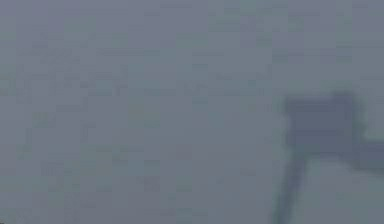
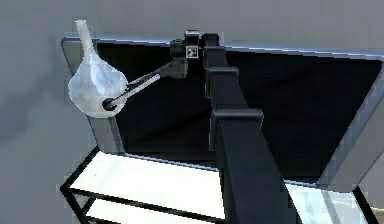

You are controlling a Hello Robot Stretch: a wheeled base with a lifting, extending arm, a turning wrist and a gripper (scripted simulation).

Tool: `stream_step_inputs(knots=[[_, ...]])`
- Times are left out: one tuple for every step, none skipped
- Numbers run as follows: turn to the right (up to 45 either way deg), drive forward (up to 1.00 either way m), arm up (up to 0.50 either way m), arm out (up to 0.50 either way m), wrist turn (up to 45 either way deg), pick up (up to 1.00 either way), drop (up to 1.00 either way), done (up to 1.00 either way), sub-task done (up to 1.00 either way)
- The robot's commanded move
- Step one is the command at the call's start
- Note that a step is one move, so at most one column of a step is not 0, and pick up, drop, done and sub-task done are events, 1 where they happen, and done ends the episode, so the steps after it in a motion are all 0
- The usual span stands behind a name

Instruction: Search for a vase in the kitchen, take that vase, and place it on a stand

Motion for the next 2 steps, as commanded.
stream_step_inputs(knots=[[0.0,0.00,0.00,0.00,45.0,0.00,0.00,0.00,0.00],[0.0,0.00,0.00,0.00,45.0,0.00,0.00,0.00,0.00]])
